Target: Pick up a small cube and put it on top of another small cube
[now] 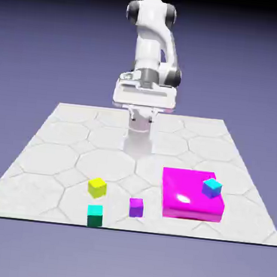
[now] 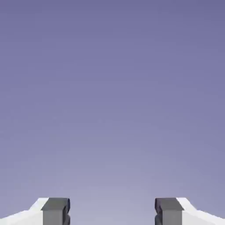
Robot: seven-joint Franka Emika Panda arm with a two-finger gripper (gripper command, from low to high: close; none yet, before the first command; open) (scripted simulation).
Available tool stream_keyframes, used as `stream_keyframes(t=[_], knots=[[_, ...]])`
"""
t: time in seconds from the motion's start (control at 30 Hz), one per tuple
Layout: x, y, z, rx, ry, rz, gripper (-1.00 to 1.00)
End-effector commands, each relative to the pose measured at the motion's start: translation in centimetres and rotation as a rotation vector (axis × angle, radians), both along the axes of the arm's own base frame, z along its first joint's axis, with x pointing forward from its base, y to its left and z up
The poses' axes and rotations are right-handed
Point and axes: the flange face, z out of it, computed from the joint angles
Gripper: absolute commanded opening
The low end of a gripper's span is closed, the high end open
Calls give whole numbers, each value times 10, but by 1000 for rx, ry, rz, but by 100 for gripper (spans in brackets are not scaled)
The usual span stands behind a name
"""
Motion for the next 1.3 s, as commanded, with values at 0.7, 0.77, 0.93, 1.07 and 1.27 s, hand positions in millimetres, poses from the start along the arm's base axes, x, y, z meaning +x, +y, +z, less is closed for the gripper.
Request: stream_keyframes(t=[0.7,0.77,0.93,1.07,1.27], knots=[[73,-85,-132,-68,474,491,0],[77,-92,-145,-65,498,545,0],[84,-108,-174,-56,540,682,0],[89,-121,-195,-49,555,793,0],[96,-140,-222,-49,547,961,0]])
